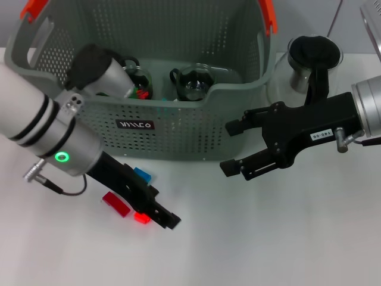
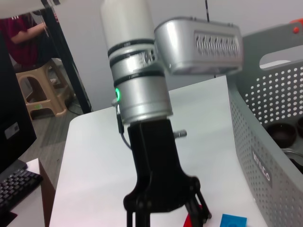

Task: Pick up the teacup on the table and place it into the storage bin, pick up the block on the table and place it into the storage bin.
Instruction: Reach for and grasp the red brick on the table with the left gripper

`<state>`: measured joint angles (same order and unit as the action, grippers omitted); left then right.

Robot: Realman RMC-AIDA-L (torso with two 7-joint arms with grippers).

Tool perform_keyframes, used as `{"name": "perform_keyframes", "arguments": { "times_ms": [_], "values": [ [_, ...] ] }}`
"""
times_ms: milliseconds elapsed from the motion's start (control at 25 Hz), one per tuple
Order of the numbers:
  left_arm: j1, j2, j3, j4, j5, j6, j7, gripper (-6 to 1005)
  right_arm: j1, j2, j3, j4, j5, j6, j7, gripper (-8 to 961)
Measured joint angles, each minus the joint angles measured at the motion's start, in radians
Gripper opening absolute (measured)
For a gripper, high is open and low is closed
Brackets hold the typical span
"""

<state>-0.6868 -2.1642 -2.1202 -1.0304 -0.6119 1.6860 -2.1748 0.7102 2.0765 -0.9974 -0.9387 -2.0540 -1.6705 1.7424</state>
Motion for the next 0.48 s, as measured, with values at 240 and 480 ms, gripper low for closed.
{"name": "perform_keyframes", "arguments": {
  "times_ms": [240,480],
  "values": [
    [0.038,0.031,-0.018,-0.075,0.01,0.021,-0.044,896,0.0,-0.002,0.0,0.001,0.0,0.0,-0.004,947],
    [0.063,0.037,-0.032,-0.092,0.045,0.02,-0.062,895,0.001,0.001,0.0,0.003,0.0,0.002,-0.013,947]
  ]
}}
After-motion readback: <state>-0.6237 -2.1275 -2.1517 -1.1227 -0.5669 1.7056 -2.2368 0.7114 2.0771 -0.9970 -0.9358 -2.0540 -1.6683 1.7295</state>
